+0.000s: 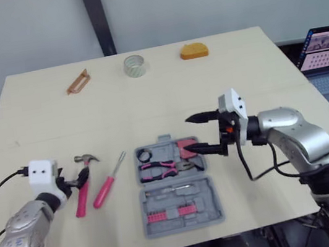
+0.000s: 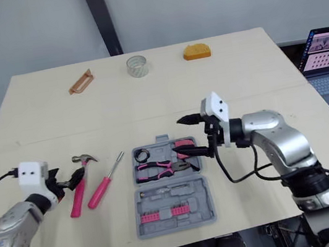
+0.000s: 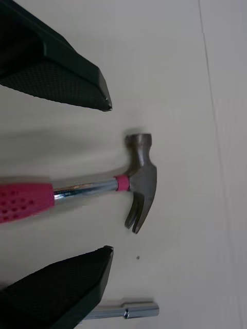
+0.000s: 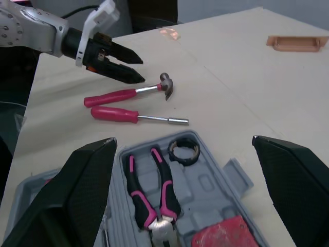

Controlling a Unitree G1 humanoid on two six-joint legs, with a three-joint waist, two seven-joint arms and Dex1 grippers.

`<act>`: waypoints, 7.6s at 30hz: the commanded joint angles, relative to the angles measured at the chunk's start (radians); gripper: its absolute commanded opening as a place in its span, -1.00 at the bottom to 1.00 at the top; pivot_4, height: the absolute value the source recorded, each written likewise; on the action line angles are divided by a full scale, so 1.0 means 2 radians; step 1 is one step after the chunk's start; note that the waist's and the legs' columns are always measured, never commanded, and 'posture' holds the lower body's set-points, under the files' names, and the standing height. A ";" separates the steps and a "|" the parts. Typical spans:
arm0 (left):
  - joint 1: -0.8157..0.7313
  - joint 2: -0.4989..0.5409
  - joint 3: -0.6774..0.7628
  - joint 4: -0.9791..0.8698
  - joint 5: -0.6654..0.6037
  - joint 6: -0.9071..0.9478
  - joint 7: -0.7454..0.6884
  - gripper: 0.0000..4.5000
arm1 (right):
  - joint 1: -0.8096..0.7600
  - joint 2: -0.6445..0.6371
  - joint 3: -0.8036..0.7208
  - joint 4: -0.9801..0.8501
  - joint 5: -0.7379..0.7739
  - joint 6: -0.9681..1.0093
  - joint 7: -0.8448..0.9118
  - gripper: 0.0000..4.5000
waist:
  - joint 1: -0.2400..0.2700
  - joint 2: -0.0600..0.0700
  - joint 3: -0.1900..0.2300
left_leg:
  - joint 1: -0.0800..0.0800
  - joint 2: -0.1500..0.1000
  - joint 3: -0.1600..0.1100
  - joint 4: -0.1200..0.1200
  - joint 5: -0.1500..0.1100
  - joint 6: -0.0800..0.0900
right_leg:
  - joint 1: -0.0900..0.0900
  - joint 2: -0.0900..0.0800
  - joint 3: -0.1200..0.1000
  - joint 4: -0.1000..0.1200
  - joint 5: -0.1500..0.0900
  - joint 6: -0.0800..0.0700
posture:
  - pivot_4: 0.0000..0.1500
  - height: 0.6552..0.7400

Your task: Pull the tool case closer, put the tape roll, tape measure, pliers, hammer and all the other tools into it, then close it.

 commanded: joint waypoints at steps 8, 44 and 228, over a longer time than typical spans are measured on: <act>-0.044 -0.023 -0.023 0.076 0.041 0.001 0.023 1.00 | -0.026 0.016 0.003 -0.017 -0.008 -0.006 0.001 0.99 | 0.000 0.000 0.000 | 0.000 0.000 0.000 0.000 0.000 0.000 | 0.000 0.000 0.000 0.000 0.000 0.000 | 1.00 1.00; -0.107 -0.072 -0.054 0.191 0.086 -0.062 0.022 -0.39 | -0.014 0.012 -0.005 -0.039 -0.002 0.019 0.000 1.00 | 0.016 0.000 0.000 | 0.000 0.000 0.000 0.001 0.000 0.000 | 0.000 0.000 0.000 0.001 0.000 0.000 | 1.00 1.00; -0.279 -0.002 -0.349 -0.075 -0.021 0.124 -0.365 0.99 | 0.221 -0.225 -0.106 -0.094 0.008 -0.033 0.124 1.00 | 0.019 -0.006 0.005 | -0.010 0.000 0.000 0.008 0.000 0.001 | -0.007 0.000 0.000 0.003 0.001 0.000 | 1.00 1.00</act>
